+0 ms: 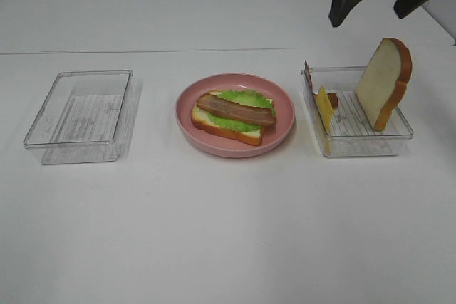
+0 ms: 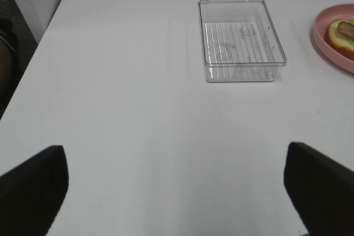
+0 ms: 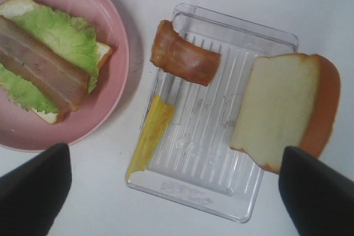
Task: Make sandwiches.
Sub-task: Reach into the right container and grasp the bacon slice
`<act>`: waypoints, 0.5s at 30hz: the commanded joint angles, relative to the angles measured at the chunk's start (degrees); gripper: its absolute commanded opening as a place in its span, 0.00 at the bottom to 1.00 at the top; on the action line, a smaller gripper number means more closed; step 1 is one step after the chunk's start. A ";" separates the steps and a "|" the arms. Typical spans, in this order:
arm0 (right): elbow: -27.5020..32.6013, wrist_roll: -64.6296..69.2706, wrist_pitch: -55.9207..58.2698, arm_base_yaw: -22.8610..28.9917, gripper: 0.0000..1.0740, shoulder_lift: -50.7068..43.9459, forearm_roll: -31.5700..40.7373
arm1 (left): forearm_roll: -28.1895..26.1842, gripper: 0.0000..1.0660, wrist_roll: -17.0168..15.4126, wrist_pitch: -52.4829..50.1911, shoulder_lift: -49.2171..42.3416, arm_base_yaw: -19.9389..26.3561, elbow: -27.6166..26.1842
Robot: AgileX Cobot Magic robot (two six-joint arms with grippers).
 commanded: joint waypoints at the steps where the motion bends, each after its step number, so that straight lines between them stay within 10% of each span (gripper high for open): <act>1: -1.55 -0.57 0.69 2.58 0.92 2.12 -2.81 | -0.46 0.92 -0.17 -0.40 -0.69 0.11 0.11; 15: -10.43 1.09 1.89 5.33 0.92 13.58 -4.35 | -0.46 0.92 -0.17 -0.40 -0.69 0.11 0.11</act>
